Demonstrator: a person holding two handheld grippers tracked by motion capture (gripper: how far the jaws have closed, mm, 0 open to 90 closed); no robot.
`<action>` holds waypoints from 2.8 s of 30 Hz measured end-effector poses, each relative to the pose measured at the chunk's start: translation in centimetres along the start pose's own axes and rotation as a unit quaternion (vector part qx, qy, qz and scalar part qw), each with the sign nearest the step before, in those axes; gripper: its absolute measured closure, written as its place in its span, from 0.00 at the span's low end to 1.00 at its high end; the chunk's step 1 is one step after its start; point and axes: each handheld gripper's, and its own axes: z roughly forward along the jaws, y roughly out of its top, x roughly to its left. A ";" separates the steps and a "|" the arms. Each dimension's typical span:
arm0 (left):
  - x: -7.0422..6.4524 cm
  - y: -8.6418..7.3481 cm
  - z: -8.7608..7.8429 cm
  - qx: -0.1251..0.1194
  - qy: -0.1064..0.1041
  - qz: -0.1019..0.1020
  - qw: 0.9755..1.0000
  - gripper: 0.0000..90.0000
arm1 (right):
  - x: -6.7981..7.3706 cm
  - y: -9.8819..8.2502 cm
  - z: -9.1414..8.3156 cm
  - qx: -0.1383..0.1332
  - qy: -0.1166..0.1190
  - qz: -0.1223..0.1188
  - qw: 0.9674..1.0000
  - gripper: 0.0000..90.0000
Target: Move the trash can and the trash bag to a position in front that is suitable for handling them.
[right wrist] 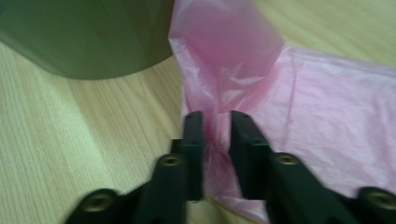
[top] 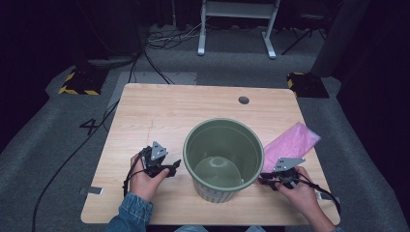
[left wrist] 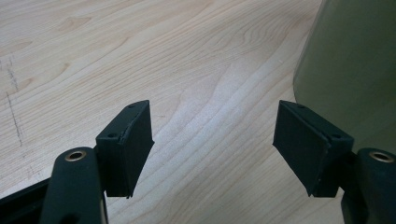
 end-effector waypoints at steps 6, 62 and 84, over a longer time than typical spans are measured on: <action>-0.1 0.1 0.2 0.000 -0.003 0.001 1.000 0.31 | -0.8 0.4 -1.4 -0.038 -0.073 0.033 0.996 0.37; 1.3 -0.6 -0.8 0.005 0.001 -0.012 1.000 0.30 | -6.9 2.9 -7.4 -0.179 -0.091 0.079 0.976 0.98; 1.5 -1.0 -1.3 0.004 0.003 -0.014 1.000 0.30 | -6.5 6.8 -15.0 -0.227 -0.091 0.047 0.968 0.98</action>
